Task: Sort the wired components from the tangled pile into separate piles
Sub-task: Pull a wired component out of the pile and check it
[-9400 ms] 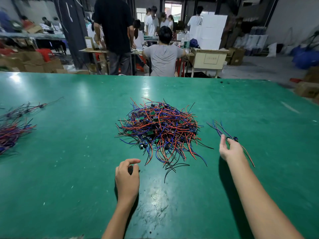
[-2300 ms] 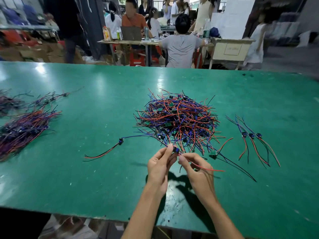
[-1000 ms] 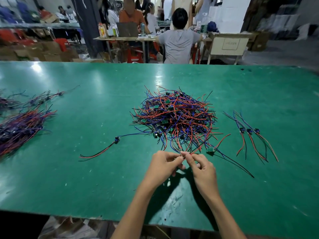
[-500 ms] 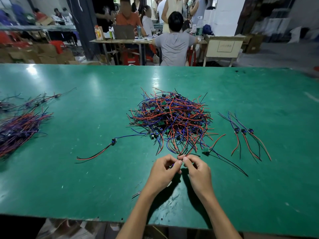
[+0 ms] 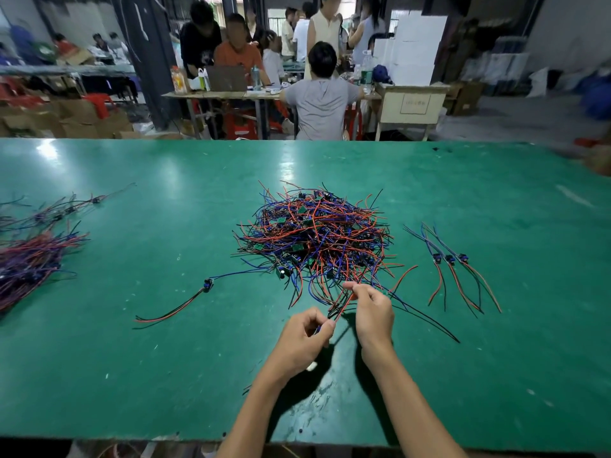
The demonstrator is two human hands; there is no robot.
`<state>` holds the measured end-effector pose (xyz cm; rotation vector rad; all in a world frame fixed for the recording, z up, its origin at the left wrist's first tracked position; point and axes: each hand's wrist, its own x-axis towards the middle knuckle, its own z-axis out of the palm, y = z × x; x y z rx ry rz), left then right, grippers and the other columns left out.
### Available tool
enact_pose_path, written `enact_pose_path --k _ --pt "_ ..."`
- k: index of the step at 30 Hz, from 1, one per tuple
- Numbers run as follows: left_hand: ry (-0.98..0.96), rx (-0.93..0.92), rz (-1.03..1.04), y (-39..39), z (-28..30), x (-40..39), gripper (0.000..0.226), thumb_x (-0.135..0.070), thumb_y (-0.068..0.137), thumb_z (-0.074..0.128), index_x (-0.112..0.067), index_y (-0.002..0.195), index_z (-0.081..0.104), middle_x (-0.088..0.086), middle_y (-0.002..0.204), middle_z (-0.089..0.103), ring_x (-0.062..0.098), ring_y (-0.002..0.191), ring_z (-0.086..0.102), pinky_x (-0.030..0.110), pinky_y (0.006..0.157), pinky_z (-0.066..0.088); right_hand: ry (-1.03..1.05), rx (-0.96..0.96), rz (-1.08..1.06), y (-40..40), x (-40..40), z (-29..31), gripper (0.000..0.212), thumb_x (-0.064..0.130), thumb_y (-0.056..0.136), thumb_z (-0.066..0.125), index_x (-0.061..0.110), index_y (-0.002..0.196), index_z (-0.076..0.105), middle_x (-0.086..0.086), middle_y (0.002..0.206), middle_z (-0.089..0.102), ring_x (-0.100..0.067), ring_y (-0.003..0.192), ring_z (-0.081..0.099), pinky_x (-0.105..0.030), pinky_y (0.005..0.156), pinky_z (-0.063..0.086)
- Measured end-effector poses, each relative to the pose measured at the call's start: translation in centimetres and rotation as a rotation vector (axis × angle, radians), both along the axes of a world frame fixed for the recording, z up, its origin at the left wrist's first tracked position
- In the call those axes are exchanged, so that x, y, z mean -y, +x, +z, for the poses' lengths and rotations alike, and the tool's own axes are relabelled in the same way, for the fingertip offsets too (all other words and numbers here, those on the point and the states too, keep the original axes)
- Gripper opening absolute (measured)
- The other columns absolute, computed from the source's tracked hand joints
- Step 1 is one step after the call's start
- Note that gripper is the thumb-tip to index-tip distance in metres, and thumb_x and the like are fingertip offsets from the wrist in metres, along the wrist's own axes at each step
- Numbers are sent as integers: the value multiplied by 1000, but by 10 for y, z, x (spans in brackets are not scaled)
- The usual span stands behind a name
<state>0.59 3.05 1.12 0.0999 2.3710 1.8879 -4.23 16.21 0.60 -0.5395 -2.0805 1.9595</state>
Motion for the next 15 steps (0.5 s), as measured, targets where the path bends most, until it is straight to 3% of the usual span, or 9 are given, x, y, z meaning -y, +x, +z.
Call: enact_pose_path --k 3,5,10,13,15 --pt "-16 8 -22 1 1 1 26 -15 100 60 -15 74 54 -3 61 56 6 54 45 18 54 37 -54 47 -42 -10 -2 7 29 29 93 53 34 81 79 6 55 53 -17 54 44 -31 55 34" --pt "-30 25 -19 1 0 1 26 -18 99 61 -16 74 55 -5 61 56 6 53 45 20 54 38 -127 84 -36 -15 -1 7 29 27 93 52 32 84 80 6 53 36 -15 49 29 -30 50 26" --pt "-60 36 8 2 -5 2 22 -25 97 63 -19 76 59 -8 62 61 10 59 50 26 63 42 -331 101 4 -15 -11 6 19 22 93 61 22 88 79 0 73 51 -9 44 32 -23 37 24" --pt "-15 20 34 3 -4 4 18 -25 97 65 -15 82 66 -4 65 67 7 58 57 21 63 44 -287 -19 190 -5 -19 1 24 30 100 59 24 92 81 -1 78 61 -6 44 38 -20 38 29" --pt "11 29 21 1 1 4 22 -26 99 63 -7 91 70 0 68 69 3 50 55 15 53 40 -183 -72 330 5 -24 -5 23 34 100 61 27 93 81 -1 72 60 -8 44 38 -19 40 30"
